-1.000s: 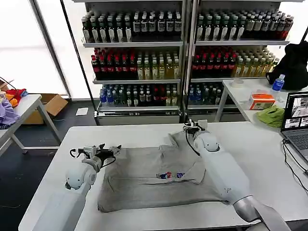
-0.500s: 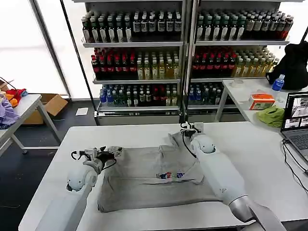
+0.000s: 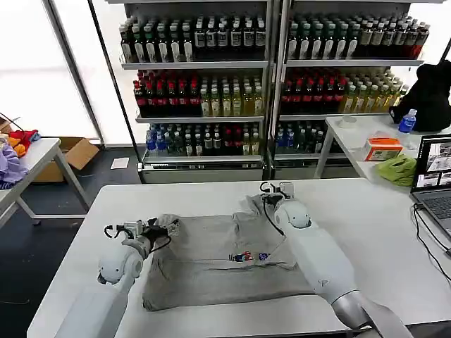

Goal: Fold and organize the clothes.

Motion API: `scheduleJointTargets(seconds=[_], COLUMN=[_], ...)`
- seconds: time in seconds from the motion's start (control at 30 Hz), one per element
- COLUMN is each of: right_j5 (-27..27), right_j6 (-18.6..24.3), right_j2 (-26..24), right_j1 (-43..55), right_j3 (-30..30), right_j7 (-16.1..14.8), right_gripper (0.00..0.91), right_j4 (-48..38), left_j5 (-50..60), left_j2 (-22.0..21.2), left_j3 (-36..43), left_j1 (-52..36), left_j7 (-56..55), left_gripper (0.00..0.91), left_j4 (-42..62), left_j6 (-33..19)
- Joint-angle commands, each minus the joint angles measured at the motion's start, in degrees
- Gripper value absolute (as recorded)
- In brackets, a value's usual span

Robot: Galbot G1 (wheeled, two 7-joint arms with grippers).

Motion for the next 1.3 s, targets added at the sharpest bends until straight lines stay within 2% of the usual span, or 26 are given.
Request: scheduleJointTargets(seconds=[0.03,0.07,0.1,0.13,0.57,0.87,1.3], right_j5=[-0.03,0.0,-0.01,0.03,2.46,3.19,2.96], right_j6=[-0.23,-0.23,-0.21,-0.16,-0.11,-0.54,-0.45], right_j2=[0.2,0.18,0.13,0.09,-1.7,-3.74,-6.5], right_j1=[-1.43,-1.6,-1.68,-2.02,-6.83,-9.86,-14.27], right_j3=[0.36,0.39,0.39,0.49,1.98,4.64,7.18], right_j7=[0.4,0.44,0.44,0.53,2.51,3.8,4.58], right_gripper=[0.222,0.161,0.04,0.0,0.0,0.0,0.0], right_j4=[0.43,0.52,0.56,0.76,8.42,17.42,28.83], left_j5=[0.33,0.43,0.6,0.67,2.52,3.37,4.76], left_j2=[-0.19,-0.26,-0.34,-0.44,-0.54,-2.23,-1.14], left_j3=[0.05,0.05,0.03,0.02,-0.07,-1.41,-3.02], left_j1=[0.13,0.11,0.06,0.03,1.84,1.99,4.85], left_j7=[0.12,0.13,0.19,0.18,0.88,1.45,0.75], left_gripper=[0.091,0.06,0.02,0.01,0.0,0.0,0.0], left_j4=[0.57,0.71,0.98,1.23,0.27,0.31,-8.73], left_j6=[0.03,0.02,0.01,0.0,-0.22,-1.94,-4.81])
